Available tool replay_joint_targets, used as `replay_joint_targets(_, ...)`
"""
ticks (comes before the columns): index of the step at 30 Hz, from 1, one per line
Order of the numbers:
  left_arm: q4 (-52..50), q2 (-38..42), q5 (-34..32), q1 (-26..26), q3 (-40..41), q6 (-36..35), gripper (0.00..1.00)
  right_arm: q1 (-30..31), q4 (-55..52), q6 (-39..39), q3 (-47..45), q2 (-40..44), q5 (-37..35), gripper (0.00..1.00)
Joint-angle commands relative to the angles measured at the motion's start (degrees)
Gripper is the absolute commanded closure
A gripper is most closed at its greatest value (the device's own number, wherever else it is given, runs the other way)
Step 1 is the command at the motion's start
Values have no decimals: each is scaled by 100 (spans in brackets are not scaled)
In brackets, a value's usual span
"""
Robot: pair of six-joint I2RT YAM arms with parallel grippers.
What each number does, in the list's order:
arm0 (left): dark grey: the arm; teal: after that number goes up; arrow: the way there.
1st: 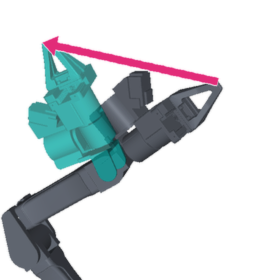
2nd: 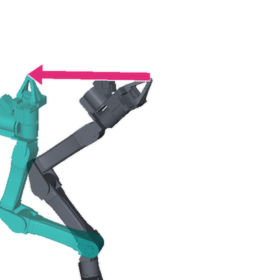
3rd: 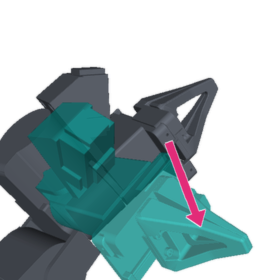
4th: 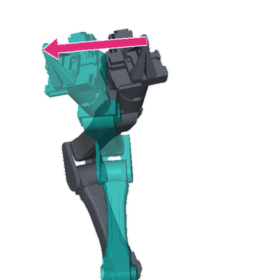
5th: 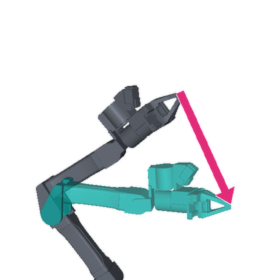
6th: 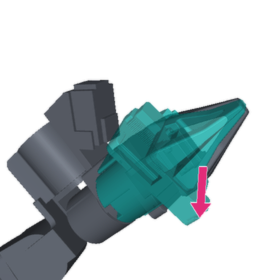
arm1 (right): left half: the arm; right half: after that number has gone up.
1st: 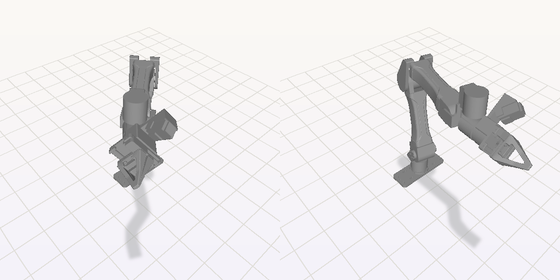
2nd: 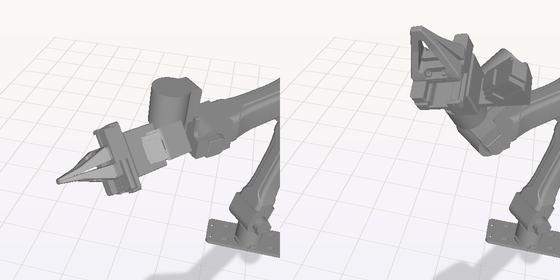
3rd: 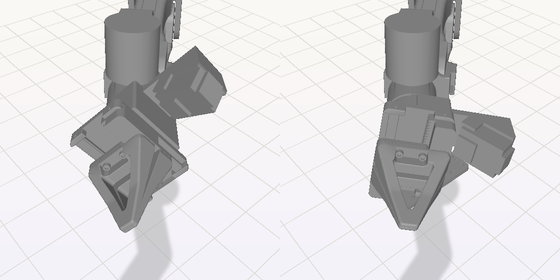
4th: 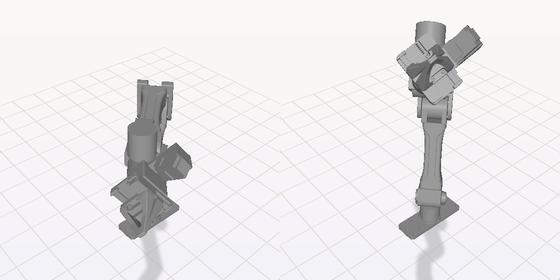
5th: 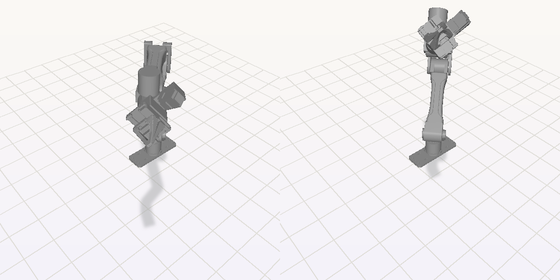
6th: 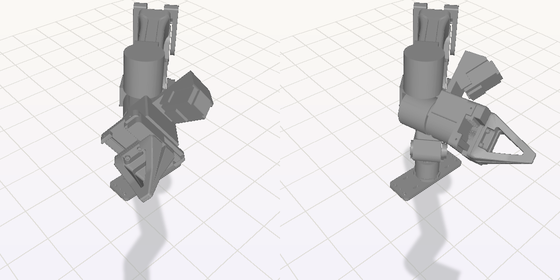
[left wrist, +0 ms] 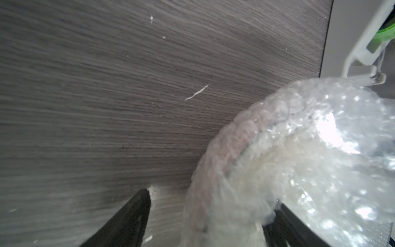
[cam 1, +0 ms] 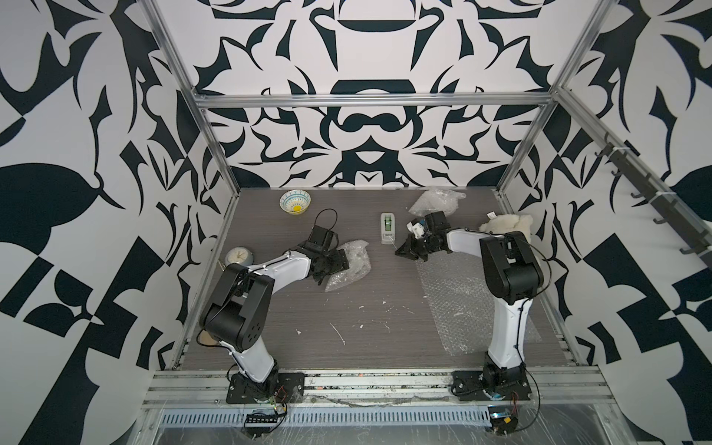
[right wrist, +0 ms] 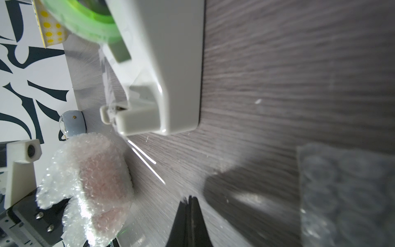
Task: Wrap bowls in bubble wrap
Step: Tear off the tape using the Tape Cutter.
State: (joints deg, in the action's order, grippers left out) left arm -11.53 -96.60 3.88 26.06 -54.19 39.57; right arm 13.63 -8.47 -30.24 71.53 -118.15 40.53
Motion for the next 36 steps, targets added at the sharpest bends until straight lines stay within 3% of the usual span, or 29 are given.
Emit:
replay_joint_targets(1, -60, 18, 6, 21, 120, -37, 17, 14, -568, 22, -200, 192, 40, 100)
replay_joint_targets(17, -7, -42, 13, 48, 120, 2, 17, 641, 332, -680, -198, -233, 267, 100)
replay_joint_targets(36, -16, -63, 4, 73, 93, -2, 17, -40, -225, -123, -531, 45, 31, 100)
